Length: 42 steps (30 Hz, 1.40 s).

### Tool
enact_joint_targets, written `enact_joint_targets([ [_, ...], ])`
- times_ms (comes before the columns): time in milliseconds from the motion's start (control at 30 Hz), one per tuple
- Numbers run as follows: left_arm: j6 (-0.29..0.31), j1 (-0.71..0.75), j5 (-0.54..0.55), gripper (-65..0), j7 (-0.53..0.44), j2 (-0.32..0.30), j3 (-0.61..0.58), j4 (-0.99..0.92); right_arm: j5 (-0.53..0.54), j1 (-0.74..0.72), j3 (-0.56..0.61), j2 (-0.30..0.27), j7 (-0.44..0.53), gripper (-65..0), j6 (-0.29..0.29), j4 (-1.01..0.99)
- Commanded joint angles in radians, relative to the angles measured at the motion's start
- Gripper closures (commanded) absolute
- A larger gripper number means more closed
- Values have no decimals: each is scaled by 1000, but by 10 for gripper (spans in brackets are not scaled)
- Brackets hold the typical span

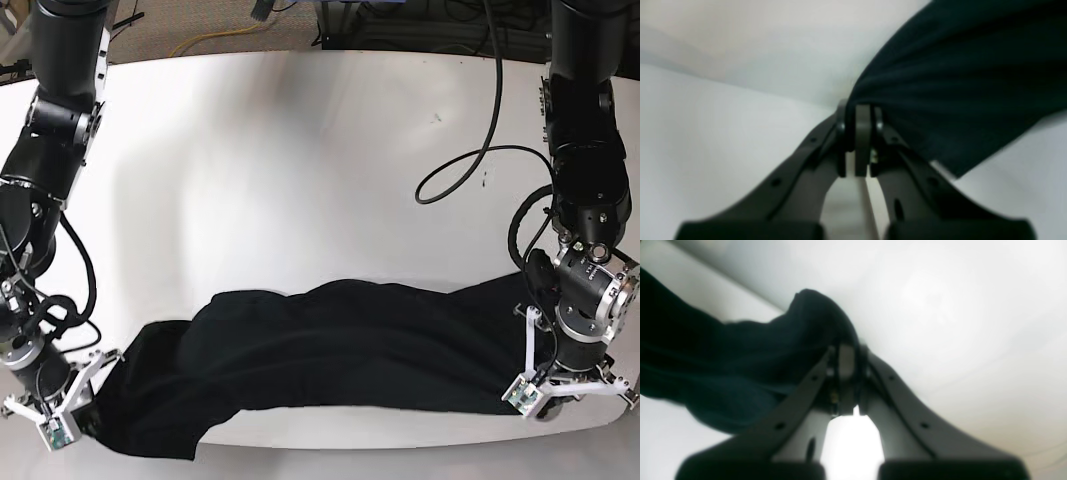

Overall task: Fold the T-shirt properly
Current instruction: 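Lift the shirt with both grippers and pull it toward the robot, then lay the shirt flat by dragging both grippers apart across the table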

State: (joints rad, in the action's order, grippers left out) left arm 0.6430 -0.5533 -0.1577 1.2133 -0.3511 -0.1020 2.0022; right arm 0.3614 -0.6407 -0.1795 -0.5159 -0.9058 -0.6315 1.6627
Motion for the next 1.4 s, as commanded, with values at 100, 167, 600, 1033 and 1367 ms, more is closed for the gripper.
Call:
enact_joint_targets([
  [100, 55, 62, -13, 0, 102, -6, 5, 13, 0, 129, -87, 26, 23, 0, 6, 73],
  [167, 55, 101, -13, 0, 133, -4, 6, 15, 0, 189, -108, 40, 23, 0, 6, 95],
  [600, 55, 476, -15, 0, 183, -10, 9, 13, 0, 571, -265, 162, 23, 0, 6, 196],
  [1033, 55, 755, -15, 0, 183, -15, 106, 13, 0, 818, -400, 265, 23, 0, 6, 198],
  [1367, 55, 890, -15, 0, 162, -13, 184, 13, 0, 947, -423, 357, 23, 0, 6, 227],
])
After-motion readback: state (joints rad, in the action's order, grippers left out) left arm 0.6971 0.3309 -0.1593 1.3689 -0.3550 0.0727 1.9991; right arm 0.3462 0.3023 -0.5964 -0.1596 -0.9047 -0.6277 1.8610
